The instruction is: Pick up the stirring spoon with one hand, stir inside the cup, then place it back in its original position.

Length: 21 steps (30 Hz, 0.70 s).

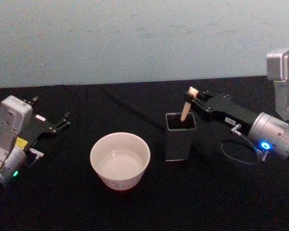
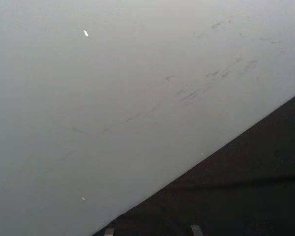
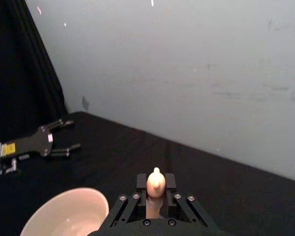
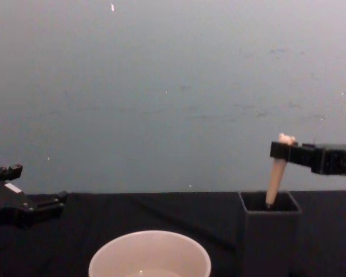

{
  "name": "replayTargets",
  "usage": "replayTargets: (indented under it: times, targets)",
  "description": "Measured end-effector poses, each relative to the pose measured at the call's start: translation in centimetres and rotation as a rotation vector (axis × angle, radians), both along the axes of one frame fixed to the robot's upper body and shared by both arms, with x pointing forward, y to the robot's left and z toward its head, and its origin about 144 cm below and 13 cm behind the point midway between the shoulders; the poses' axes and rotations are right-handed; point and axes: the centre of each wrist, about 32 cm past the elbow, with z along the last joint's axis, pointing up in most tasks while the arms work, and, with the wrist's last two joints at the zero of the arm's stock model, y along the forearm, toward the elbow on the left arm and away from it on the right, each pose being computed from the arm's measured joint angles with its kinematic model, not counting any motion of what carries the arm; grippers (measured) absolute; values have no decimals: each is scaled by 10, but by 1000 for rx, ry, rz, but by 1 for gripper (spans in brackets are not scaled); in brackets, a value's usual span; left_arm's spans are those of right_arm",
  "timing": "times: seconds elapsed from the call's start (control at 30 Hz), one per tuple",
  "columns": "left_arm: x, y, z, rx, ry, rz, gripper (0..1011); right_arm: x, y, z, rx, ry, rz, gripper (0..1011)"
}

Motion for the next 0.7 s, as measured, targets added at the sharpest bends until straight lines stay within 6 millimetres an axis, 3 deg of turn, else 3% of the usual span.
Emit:
replayTargets:
  times: [0.7]
  targets:
    - [0, 0, 0, 0, 0, 0, 1001, 3, 2, -20, -53, 53, -4, 214]
